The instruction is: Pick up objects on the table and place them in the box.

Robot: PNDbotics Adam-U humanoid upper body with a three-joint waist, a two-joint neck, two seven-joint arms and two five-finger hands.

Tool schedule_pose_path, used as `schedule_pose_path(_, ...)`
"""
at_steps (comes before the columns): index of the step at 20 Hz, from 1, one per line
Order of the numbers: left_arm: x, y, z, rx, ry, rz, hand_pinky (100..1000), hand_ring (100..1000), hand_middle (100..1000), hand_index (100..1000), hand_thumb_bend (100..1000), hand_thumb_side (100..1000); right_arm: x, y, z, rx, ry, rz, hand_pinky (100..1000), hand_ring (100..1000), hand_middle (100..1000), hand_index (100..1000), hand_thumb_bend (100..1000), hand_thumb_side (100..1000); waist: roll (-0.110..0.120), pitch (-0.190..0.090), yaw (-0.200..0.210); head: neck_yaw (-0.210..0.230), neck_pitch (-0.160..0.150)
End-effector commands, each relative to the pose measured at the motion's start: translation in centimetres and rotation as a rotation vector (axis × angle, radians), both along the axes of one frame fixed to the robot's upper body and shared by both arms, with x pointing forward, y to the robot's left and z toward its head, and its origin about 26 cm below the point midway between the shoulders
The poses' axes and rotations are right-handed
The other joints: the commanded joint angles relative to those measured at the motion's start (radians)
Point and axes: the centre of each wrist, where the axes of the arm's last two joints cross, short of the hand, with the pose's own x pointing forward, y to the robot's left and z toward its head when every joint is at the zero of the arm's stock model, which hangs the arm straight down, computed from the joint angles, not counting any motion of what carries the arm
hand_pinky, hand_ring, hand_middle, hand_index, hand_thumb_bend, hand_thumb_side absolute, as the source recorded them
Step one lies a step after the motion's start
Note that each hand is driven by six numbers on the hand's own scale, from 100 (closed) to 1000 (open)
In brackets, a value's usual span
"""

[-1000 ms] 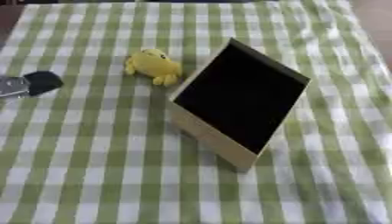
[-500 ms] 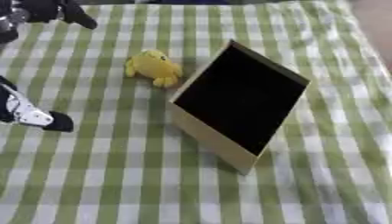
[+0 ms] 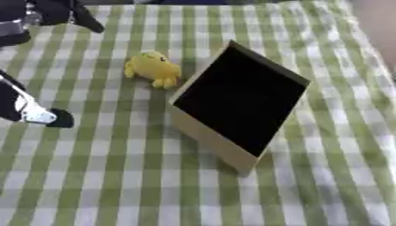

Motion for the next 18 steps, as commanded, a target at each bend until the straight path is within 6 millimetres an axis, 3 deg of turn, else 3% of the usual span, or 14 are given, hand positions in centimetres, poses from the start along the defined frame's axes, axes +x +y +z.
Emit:
schedule_pose_path(1, -0.5, -0.3, 0.7, 0.105, -0.042, 0.019, 755, 842, 808, 912, 791, 325, -0.5, 0.1, 0.7, -0.012, -0.026, 0.011, 794, 768, 752, 883, 100, 918, 0.003, -0.026, 0.000, -0.001, -0.012)
schedule_pose_path(5, -0.5, -0.3, 0.6, 0.203, -0.036, 0.041, 760, 843, 812, 893, 700, 224, -0.5, 0.1, 0.6, -0.010, -0.023, 0.014, 793, 768, 750, 883, 100, 922, 0.005, -0.026, -0.001, -0.001, -0.011)
schedule_pose_path(12, -0.2, -0.5, 0.1, 0.312, -0.035, 0.108, 769, 850, 815, 899, 803, 281, -0.4, 0.3, 0.6, -0.010, -0.017, 0.026, 792, 764, 748, 881, 100, 926, 0.007, -0.026, -0.003, 0.003, -0.008)
schedule_pose_path(18, 3.0, -0.6, -0.7, 0.333, -0.059, 0.187, 779, 857, 822, 908, 844, 300, -0.4, 0.4, 0.5, -0.010, -0.011, 0.034, 792, 763, 746, 881, 100, 929, 0.006, -0.025, -0.010, 0.007, -0.008)
